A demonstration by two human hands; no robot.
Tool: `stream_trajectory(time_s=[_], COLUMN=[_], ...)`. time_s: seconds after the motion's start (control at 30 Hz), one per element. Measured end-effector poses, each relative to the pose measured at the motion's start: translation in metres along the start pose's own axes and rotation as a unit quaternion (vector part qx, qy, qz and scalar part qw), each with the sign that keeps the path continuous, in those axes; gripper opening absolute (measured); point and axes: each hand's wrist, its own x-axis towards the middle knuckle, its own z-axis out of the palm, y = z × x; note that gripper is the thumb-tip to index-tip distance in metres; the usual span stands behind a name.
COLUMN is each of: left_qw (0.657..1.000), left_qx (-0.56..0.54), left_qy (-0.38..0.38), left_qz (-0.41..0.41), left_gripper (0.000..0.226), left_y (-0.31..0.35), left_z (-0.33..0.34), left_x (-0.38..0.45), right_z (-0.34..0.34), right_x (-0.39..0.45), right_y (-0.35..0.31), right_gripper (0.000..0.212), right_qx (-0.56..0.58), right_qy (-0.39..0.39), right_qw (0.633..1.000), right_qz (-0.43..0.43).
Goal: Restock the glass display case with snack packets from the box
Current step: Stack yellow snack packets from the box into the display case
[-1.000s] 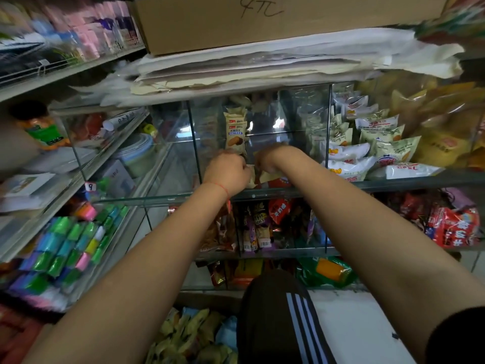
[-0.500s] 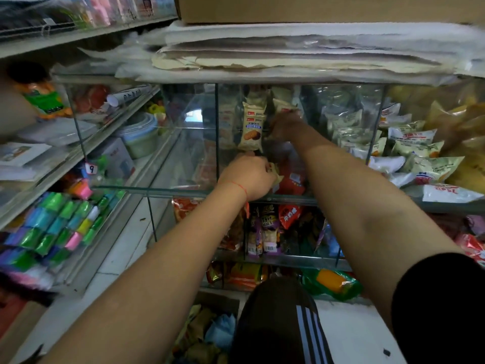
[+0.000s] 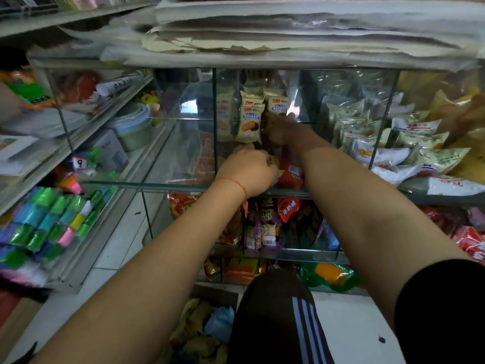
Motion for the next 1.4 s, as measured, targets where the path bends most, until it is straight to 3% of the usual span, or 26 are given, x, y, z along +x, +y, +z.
stream_trajectory(time_s=[0.23,0.53,0.7,0.77,0.83,0.87,0.9,1.03,1.1,1.13,1.27,1.4], left_qw=[1.000,1.000,0.995,0.991,0.989,0.988,0.988,0.987,0.985,0.984,0.987,0.988], left_qx=[-0.012,0.005,-0.002,0.000,0.000,-0.003,-0.007,0.013,0.048,0.062,0.077,0.094], left_qy=[0.003,0.016,0.101,0.128,0.141,0.142,0.140,0.089,0.058,0.049,0.029,-0.007], left_qz=[0.006,0.002,0.021,0.032,0.044,0.052,0.067,0.134,0.154,0.158,0.137,0.125], left_gripper=[0.041,0.037,0.033,0.032,0.034,0.036,0.040,0.051,0.052,0.051,0.055,0.059], left_y=[0.005,0.000,0.002,0.002,0.002,0.001,0.001,-0.003,-0.002,-0.001,0.001,0.001], left_z=[-0.006,0.000,0.001,0.001,0.000,-0.001,-0.002,-0.005,-0.005,-0.005,-0.006,-0.006], left_x=[-0.007,-0.001,-0.003,-0.004,-0.007,-0.009,-0.011,-0.021,-0.022,-0.021,-0.016,-0.015], right_z=[0.003,0.005,0.002,-0.006,-0.019,-0.026,-0.032,-0.035,-0.029,-0.029,-0.044,-0.051], right_x=[0.010,0.011,0.011,0.006,-0.005,-0.014,-0.021,-0.063,-0.079,-0.087,-0.107,-0.106], right_y=[0.001,0.005,0.007,0.004,-0.002,-0.005,-0.007,-0.010,-0.009,-0.009,-0.004,0.008], right_gripper=[0.076,0.065,0.063,0.049,0.021,0.011,0.015,0.035,0.023,0.024,0.071,0.067], right_qx=[0.015,0.036,0.015,-0.019,-0.022,-0.019,-0.009,-0.006,-0.060,-0.085,-0.150,-0.113], right_qy=[0.001,0.008,0.012,0.034,0.049,0.035,0.004,-0.259,-0.299,-0.286,-0.216,0.048], right_qw=[1.000,0.999,0.998,0.997,0.996,0.996,0.998,0.964,0.949,0.951,0.961,0.989], right_qz=[-0.010,-0.023,-0.051,-0.070,-0.076,-0.075,-0.069,-0.059,-0.075,-0.084,-0.086,-0.083])
